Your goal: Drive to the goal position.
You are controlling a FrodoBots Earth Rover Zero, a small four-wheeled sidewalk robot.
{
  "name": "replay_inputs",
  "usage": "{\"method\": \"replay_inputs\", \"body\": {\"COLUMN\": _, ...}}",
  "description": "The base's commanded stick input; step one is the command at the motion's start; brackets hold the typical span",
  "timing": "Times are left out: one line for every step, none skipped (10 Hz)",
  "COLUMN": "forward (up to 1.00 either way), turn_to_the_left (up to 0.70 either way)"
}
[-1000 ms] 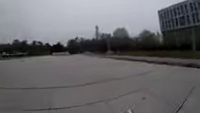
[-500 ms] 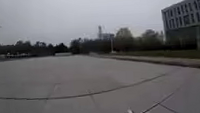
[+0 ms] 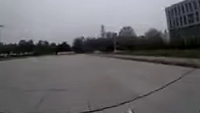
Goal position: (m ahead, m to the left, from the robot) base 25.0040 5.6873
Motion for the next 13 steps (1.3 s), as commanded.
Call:
{"method": "replay_inputs", "body": {"forward": 1.00, "turn_to_the_left": 0.02}}
{"method": "replay_inputs", "body": {"forward": 1.00, "turn_to_the_left": 0.02}}
{"method": "replay_inputs", "body": {"forward": 1.00, "turn_to_the_left": 0.02}}
{"method": "replay_inputs", "body": {"forward": 1.00, "turn_to_the_left": 0.02}}
{"method": "replay_inputs", "body": {"forward": 1.00, "turn_to_the_left": 0.02}}
{"method": "replay_inputs", "body": {"forward": 1.00, "turn_to_the_left": 0.02}}
{"method": "replay_inputs", "body": {"forward": 1.00, "turn_to_the_left": 0.02}}
{"method": "replay_inputs", "body": {"forward": 1.00, "turn_to_the_left": 0.02}}
{"method": "replay_inputs", "body": {"forward": 1.00, "turn_to_the_left": 0.02}}
{"method": "replay_inputs", "body": {"forward": 1.00, "turn_to_the_left": 0.02}}
{"method": "replay_inputs", "body": {"forward": 1.00, "turn_to_the_left": 0.02}}
{"method": "replay_inputs", "body": {"forward": 1.00, "turn_to_the_left": 0.02}}
{"method": "replay_inputs", "body": {"forward": 1.00, "turn_to_the_left": 0.02}}
